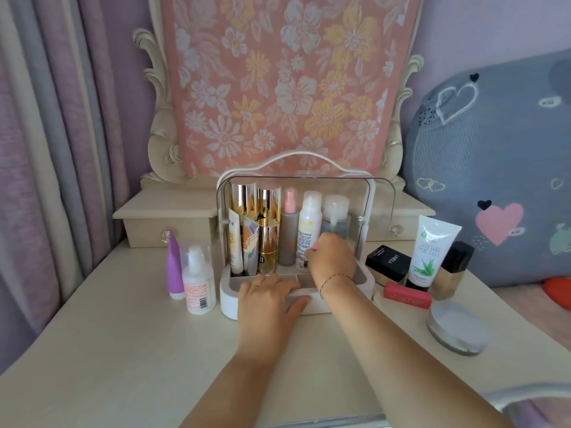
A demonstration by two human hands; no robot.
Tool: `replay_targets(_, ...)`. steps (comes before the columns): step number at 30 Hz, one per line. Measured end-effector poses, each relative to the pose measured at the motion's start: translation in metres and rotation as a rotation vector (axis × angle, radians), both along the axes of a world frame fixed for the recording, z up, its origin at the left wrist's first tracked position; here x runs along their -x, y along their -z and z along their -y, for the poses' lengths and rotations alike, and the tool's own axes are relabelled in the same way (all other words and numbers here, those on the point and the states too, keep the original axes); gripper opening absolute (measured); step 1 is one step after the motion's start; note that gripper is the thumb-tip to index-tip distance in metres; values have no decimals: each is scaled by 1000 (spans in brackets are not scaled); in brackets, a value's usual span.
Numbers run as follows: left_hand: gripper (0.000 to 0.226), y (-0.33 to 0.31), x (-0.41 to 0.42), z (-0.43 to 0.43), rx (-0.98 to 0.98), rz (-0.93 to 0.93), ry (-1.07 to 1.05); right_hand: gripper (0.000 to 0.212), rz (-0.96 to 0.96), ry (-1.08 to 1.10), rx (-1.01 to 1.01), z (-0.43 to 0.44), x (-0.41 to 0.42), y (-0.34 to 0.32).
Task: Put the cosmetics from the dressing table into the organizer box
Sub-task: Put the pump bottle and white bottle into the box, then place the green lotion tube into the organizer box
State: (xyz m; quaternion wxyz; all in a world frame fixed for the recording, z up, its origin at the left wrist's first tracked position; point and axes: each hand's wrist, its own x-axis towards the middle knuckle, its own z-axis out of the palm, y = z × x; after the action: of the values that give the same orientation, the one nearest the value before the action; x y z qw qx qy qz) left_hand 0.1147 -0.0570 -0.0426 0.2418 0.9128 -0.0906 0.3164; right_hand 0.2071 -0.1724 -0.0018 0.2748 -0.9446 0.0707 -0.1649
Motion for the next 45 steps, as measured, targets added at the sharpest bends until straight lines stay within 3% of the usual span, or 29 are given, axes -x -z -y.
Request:
replay_targets(5, 20, 0, 0, 0, 15, -6, 8, 44, 12, -6, 24, 0, 0, 1)
replay_targets(16, 31, -2, 3, 0, 23, -20, 16, 11, 22, -19, 60, -1, 3, 0)
replay_targets(21, 22, -1, 2, 0, 34, -19, 20, 21, 87, -35, 60, 1, 14, -2)
replay_targets(25, 32, 1, 0, -1, 30, 11, 21, 6, 284, -61, -116, 21, 47, -5)
replay_targets(29, 40, 1, 0, -1, 37, 41, 38, 15, 559, 18, -353, 68, 79, -12)
replay_targets(32, 40, 1, 1, -1, 34, 43, 41, 29, 719, 180, -382, 114, 81, -19)
replay_targets(35, 40, 1, 1, 0, 39, 39, 46, 51, 672, 288, -340, 153, 67, -27)
replay_targets(37, 39, 1, 1, 0, 39, 34, 45, 55, 604, 294, -282, 168, 57, -32)
replay_targets(42, 38, 0, 3, 0, 32, 33, 36, 25, 461, 232, -330, 179, 46, -38)
replay_targets(45, 38, 0, 2, 0, 35, 26, 37, 18, 434, 193, -339, 181, 45, -37)
